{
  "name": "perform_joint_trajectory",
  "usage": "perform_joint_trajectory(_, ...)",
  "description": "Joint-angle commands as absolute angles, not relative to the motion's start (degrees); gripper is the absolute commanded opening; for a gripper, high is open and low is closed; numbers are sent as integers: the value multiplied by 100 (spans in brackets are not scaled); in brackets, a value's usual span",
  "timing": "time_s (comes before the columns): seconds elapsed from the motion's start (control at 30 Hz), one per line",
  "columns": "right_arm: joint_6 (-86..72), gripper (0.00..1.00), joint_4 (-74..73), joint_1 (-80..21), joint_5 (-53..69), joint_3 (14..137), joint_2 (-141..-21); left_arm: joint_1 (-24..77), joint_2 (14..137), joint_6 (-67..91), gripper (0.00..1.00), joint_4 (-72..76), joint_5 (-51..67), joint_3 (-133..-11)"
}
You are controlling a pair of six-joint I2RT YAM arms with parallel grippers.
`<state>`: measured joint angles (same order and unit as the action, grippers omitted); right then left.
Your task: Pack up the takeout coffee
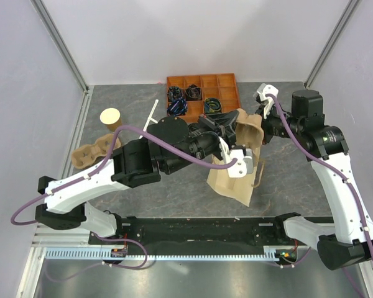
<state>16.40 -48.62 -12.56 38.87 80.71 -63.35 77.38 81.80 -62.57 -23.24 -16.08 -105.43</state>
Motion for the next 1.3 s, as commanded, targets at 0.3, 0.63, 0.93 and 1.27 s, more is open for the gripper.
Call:
perform_joint_trajectory(0.3,1266,0,-5115,-1397,3814,8490,-6460,8446,7489,-7215,2,-1154,-2267,-9169)
perform_joint_trajectory(0.63,1441,0,-4983,-1459,4254,8209,-6284,8455,7163,-7602,2,-879,-2426,-8351)
perform_joint_trajectory(0.93,1398,0,-4931,-1573,4271,8200,-6381,8446,7058,-7849,2,-958,-2514,-8517)
perform_joint_trajectory(1.27,853,0,-5036,-1591,4517,8332,-6504,8446,7084,-8077,2,-396,-2601,-8147)
